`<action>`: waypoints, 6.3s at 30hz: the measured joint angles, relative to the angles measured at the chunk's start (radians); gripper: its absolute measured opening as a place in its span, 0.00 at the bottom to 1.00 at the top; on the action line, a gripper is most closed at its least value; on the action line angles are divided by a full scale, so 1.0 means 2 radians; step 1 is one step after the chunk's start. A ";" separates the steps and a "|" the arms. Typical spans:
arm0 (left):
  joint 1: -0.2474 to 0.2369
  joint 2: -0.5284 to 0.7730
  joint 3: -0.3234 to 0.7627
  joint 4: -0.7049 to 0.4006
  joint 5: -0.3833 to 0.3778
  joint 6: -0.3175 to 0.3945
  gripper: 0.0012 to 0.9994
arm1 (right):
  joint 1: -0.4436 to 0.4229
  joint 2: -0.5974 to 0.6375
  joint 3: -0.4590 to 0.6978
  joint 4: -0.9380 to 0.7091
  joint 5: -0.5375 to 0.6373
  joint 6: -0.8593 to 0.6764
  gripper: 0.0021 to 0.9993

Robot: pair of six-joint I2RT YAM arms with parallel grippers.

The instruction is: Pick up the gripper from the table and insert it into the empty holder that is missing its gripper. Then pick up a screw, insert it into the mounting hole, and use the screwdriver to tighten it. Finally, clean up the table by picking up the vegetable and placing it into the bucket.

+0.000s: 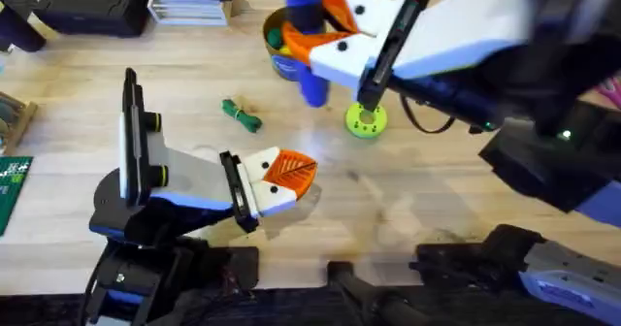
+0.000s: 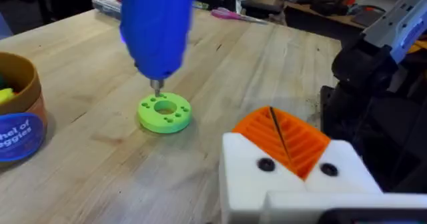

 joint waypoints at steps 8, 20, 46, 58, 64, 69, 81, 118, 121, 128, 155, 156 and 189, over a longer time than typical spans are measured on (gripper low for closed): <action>0.000 0.000 0.000 0.000 0.000 0.000 0.00 | -0.102 0.037 0.000 -0.213 0.159 -0.270 0.03; 0.000 0.000 0.000 0.000 0.000 0.000 0.00 | -0.241 0.206 0.000 -0.237 0.247 -0.457 0.03; 0.000 0.000 0.000 0.000 0.000 0.003 0.65 | -0.249 0.213 0.061 -0.426 0.276 -0.184 0.99; 0.000 0.000 -0.004 0.075 -0.023 -0.004 0.99 | -0.248 0.191 0.223 -0.675 0.145 0.005 0.99; 0.000 0.001 0.067 -0.088 -0.156 -0.056 0.99 | -0.248 0.191 0.249 -0.690 0.077 0.025 0.99; 0.000 0.048 0.188 -0.255 -0.316 -0.076 0.99 | -0.248 0.191 0.250 -0.689 0.047 0.031 0.99; 0.000 0.343 0.327 -0.276 -0.507 -0.147 0.99 | -0.248 0.191 0.250 -0.668 0.034 0.033 0.99; 0.034 0.737 0.398 -0.236 -0.526 -0.338 0.49 | -0.248 0.191 0.250 -0.649 0.031 0.033 0.99; 0.034 0.737 0.398 -0.231 -0.527 -0.342 0.13 | -0.248 0.191 0.250 -0.649 0.031 0.033 0.99; 0.034 0.737 0.409 -0.245 -0.517 -0.341 0.02 | -0.248 0.191 0.250 -0.649 0.031 0.033 0.99; -0.031 0.800 0.601 -0.139 -0.365 -0.349 0.02 | -0.248 0.191 0.250 -0.648 0.031 0.033 0.99; -0.035 0.811 0.601 -0.126 -0.365 -0.354 0.02 | -0.248 0.191 0.250 -0.649 0.031 0.033 0.99; -0.025 0.777 0.663 -0.181 -0.241 -0.329 0.99 | -0.248 0.142 0.250 -0.651 0.031 0.033 0.99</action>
